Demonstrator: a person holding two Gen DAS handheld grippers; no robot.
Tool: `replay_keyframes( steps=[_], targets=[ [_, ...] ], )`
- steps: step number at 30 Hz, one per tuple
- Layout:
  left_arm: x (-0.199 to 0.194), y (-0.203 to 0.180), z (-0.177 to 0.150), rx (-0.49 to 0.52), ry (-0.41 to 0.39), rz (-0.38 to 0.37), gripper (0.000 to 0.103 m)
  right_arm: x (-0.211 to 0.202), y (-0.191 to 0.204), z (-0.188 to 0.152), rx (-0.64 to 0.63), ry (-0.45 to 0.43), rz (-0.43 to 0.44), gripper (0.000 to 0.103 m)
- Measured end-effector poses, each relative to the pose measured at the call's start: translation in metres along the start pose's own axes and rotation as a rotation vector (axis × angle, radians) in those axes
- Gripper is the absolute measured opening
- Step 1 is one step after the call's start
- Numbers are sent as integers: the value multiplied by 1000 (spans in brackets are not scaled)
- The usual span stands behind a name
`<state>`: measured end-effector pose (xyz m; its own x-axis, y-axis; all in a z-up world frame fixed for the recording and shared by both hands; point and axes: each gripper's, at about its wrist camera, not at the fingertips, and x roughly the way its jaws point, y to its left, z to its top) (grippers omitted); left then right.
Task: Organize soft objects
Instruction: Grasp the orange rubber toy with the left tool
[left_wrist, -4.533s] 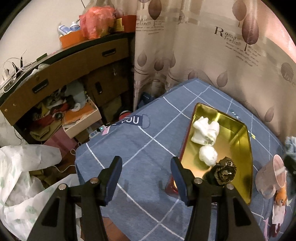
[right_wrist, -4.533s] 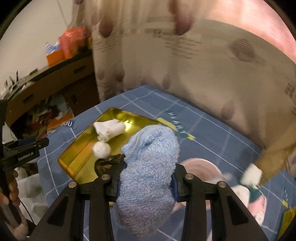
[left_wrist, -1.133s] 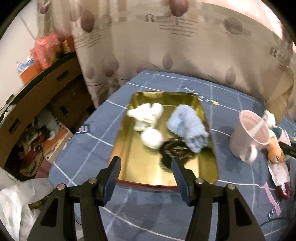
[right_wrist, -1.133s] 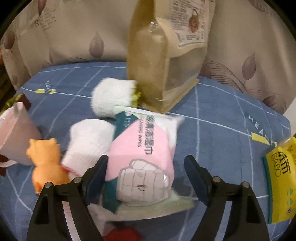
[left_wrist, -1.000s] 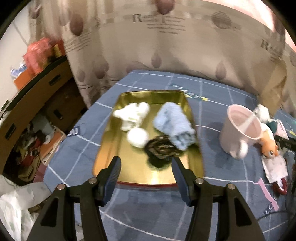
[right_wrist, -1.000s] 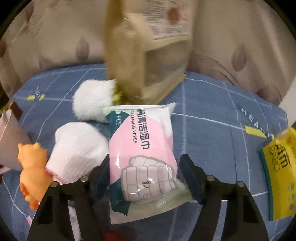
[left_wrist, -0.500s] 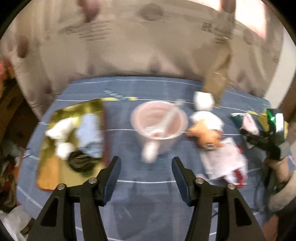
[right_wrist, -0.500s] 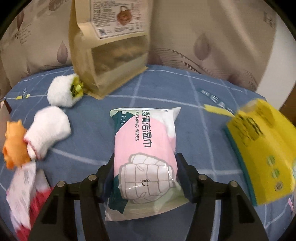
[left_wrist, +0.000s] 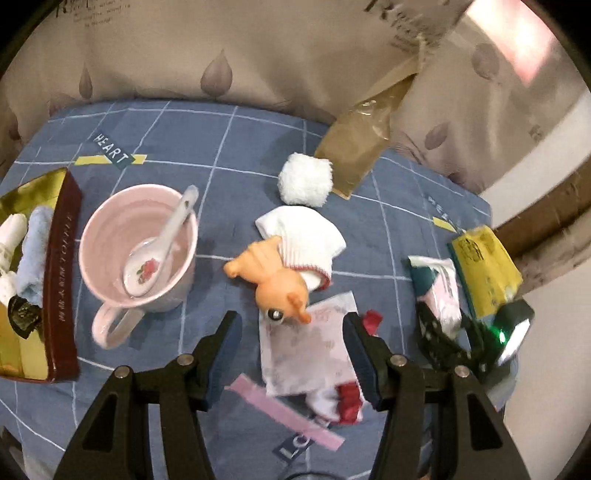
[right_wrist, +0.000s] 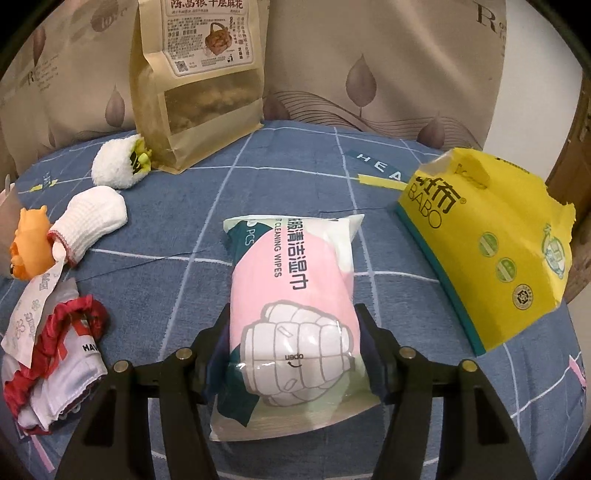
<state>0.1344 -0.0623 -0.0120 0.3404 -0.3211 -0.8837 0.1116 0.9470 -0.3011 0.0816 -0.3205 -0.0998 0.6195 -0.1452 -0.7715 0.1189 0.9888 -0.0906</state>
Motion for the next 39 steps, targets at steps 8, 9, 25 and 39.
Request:
replay_keyframes(
  steps=[8,9,25,39],
  targets=[
    [45,2,18,-129,73,23,58,-2,-3,-1,17,0,31,61],
    [49,1,18,-131,76,31,58,-1,-3,-1,19,1,34,61],
    [69,-12,12,-59,44,145,37,1,-4,-1,30,10,50,64],
    [25,-29,12,40,-26,102,37,1,-4,-2,29,10,51,64]
  ],
)
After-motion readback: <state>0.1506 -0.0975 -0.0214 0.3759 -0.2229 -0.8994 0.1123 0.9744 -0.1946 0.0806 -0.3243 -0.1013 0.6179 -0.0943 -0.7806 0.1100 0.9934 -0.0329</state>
